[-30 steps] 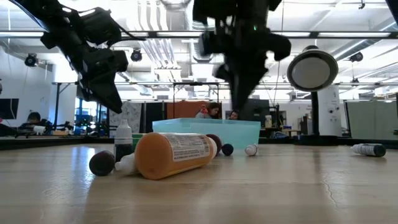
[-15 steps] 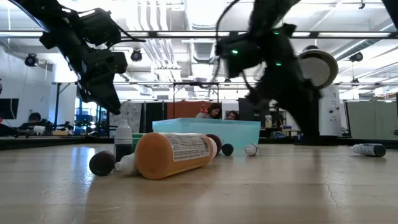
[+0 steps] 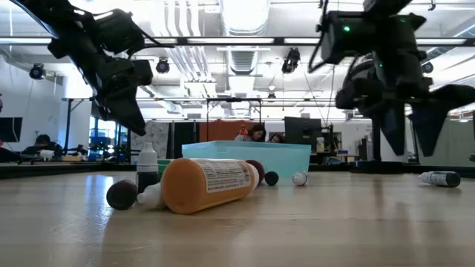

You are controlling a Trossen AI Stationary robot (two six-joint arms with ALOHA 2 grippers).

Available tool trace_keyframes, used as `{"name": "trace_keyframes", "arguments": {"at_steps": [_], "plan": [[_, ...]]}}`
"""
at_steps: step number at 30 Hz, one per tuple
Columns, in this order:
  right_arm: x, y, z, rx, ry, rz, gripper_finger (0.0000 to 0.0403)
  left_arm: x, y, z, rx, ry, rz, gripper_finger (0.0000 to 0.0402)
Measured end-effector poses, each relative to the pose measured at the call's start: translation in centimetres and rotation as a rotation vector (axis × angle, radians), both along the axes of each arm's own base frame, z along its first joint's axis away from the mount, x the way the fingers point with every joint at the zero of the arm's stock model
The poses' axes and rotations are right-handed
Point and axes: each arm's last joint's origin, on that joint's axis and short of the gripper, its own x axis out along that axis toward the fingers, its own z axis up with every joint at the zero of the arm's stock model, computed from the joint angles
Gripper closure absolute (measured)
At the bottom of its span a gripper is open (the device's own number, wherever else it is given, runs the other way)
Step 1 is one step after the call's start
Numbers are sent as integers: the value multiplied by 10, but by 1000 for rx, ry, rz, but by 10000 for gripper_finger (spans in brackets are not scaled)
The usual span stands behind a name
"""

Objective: Pick & Place food coloring
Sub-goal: Adjust the pink small food coloring bottle

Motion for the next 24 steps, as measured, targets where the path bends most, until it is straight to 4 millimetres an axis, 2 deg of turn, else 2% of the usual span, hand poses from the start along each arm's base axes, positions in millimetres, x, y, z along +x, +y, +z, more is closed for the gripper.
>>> {"name": "trace_keyframes", "arguments": {"at_steps": [5, 19, 24], "plan": [[-5, 0, -9, -7, 22, 10, 213, 1, 0, 1, 9, -16, -3, 291], [-6, -1, -11, -35, 16, 54, 215, 6, 1, 5, 72, -72, -48, 291], [-6, -1, -11, -50, 13, 70, 216, 11, -14, 6, 200, -63, -272, 291]]}}
